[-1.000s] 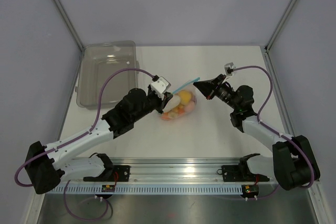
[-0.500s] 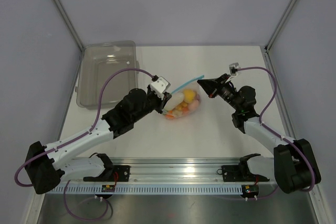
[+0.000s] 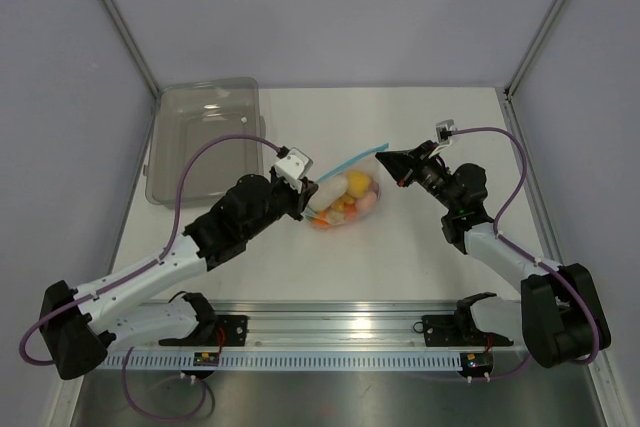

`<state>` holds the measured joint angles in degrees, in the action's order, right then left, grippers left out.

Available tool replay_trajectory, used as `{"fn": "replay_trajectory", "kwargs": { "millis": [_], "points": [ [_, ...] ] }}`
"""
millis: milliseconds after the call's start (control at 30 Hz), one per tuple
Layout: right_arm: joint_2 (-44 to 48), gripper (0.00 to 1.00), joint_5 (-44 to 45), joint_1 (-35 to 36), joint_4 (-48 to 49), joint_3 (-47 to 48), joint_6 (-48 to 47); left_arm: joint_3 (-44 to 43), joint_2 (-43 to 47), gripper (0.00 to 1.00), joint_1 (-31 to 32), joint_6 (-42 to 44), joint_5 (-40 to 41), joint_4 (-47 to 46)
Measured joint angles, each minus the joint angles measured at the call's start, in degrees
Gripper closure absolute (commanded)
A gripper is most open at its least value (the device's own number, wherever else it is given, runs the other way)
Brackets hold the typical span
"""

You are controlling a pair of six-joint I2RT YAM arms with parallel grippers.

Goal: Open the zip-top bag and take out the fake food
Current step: Unzip the zipper food storage bag at the center of the board.

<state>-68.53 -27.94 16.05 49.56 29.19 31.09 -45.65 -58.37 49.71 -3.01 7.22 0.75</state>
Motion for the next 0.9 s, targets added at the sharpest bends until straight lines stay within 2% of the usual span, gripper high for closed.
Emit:
{"fn": "replay_trajectory", "kwargs": {
  "millis": [767, 900],
  "points": [
    [-0.98, 1.0, 0.0, 0.0, -0.55, 0.0, -0.02, 6.97, 8.52, 0.96, 0.0, -8.02, 5.18, 6.51],
    [-0.98, 1.0, 0.0, 0.0, -1.01, 0.02, -0.02, 8.24, 10.23, 0.91, 0.0, -9.4, 5.97, 7.34]
  ]
}}
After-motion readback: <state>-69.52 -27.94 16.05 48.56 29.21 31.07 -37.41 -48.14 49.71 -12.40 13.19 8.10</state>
